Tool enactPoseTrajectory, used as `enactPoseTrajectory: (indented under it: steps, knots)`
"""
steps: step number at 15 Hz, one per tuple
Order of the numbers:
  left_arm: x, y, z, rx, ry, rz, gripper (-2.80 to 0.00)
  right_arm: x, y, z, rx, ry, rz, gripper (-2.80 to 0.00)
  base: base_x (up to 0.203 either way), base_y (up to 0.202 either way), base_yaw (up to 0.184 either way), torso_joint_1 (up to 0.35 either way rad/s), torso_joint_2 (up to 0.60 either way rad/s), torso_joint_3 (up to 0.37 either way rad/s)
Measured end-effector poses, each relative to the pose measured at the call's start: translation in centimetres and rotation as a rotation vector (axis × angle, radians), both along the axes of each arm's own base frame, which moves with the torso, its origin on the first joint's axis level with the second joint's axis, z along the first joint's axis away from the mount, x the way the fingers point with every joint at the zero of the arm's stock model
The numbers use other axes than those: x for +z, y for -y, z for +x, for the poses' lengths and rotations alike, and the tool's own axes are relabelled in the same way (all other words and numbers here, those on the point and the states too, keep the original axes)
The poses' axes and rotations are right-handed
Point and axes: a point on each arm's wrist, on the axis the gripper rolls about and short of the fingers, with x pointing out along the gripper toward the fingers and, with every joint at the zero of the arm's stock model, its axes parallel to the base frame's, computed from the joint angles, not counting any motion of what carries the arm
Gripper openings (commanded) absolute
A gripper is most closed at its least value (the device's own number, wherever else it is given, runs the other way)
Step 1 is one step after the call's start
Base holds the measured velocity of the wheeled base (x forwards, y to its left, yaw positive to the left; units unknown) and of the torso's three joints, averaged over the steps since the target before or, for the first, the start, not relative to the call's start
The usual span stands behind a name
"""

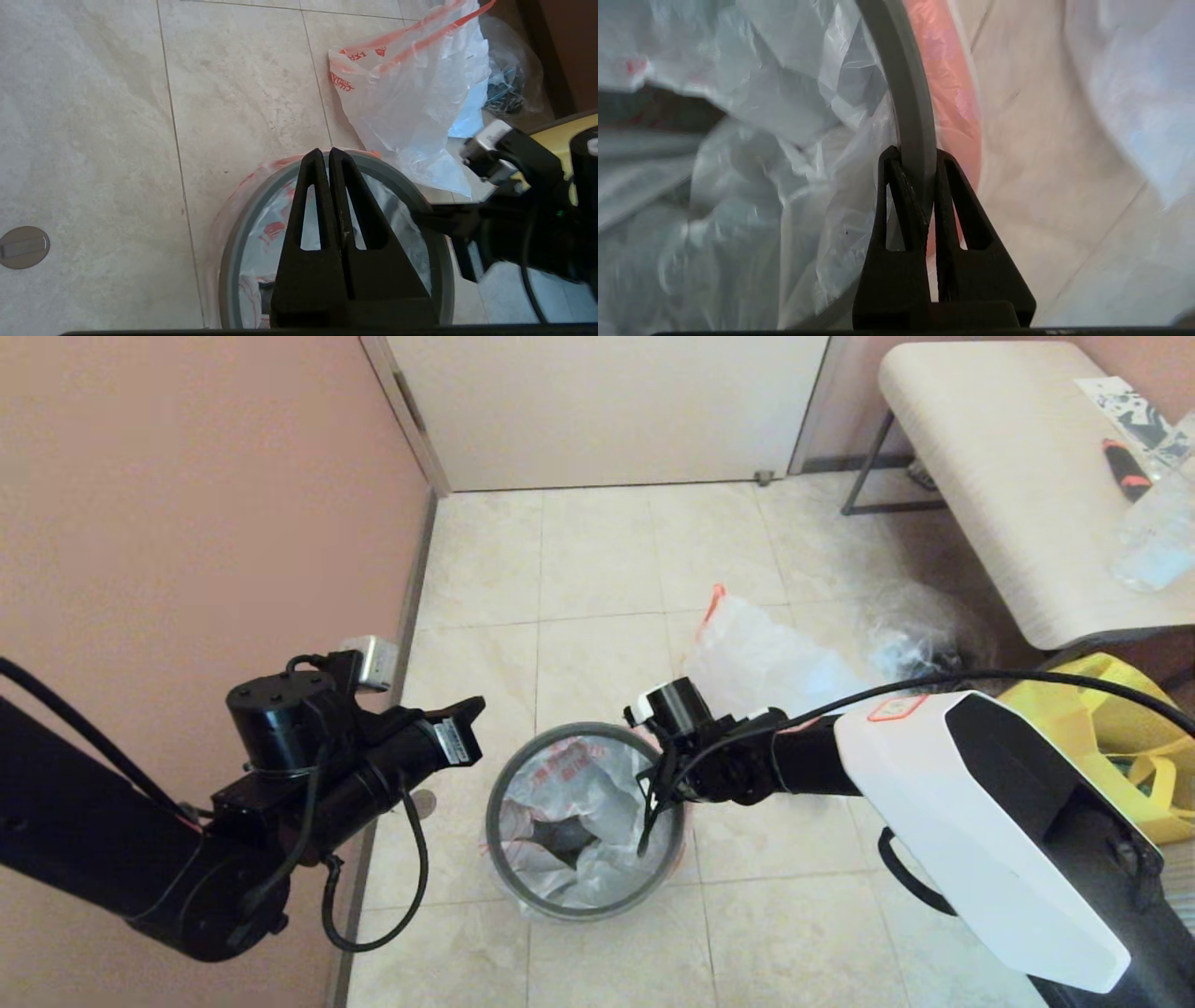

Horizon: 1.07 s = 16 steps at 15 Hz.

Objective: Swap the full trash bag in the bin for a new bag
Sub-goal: Place the trash can ring on the trash can

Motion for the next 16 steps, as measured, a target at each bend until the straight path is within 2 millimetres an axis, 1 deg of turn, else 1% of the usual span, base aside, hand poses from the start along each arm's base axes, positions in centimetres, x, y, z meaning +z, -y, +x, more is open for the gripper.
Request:
enactPoseTrajectory:
  steps: [3, 5, 6, 8, 9, 12, 14, 16]
  knots:
    - [0.0, 0.0, 0.0, 0.001, -0.001, 0.000, -2.80, -1.0, -0.1, 0.3, 0.014, 0.007, -0.026, -2.80, 0.000, 0.000, 0.000, 0.000, 0.00, 0.000]
    - [0.0, 0.0, 0.0, 0.001, -0.001, 0.001, -2.80, -1.3, 0.0, 0.4, 0.012, 0.003, -0.029, -2.80, 0.000, 0.000, 0.000, 0.000, 0.00, 0.000]
    - [-0.1, 0.0, 0.0, 0.001, -0.003, 0.002, -2.80, -1.3, 0.0, 0.4, 0.011, 0.002, -0.031, 0.00, 0.000, 0.000, 0.000, 0.000, 0.00, 0.000]
    - [-0.1, 0.0, 0.0, -0.001, -0.005, 0.002, -2.80, -1.5, 0.1, 0.5, 0.017, -0.002, -0.038, 0.00, 0.000, 0.000, 0.000, 0.000, 0.00, 0.000]
    - [-0.2, 0.0, 0.0, 0.000, -0.007, 0.003, -2.80, -2.0, 0.2, 0.3, 0.019, -0.025, -0.057, 0.00, 0.000, 0.000, 0.000, 0.000, 0.00, 0.000]
    - [-0.2, 0.0, 0.1, -0.001, -0.008, 0.003, -2.80, -0.9, -0.1, 0.1, 0.025, -0.001, -0.038, 0.00, 0.000, 0.000, 0.000, 0.000, 0.00, 0.000]
    - [-0.2, 0.0, 0.1, -0.002, -0.008, 0.002, -2.80, 0.7, 0.1, -0.1, 0.015, 0.019, -0.013, 0.00, 0.000, 0.000, 0.000, 0.000, 0.00, 0.000]
    - [-0.4, 0.1, 0.1, -0.021, -0.021, 0.003, -2.80, 2.7, 0.5, -0.7, 0.000, 0.021, 0.024, 0.00, 0.000, 0.000, 0.000, 0.000, 0.00, 0.000]
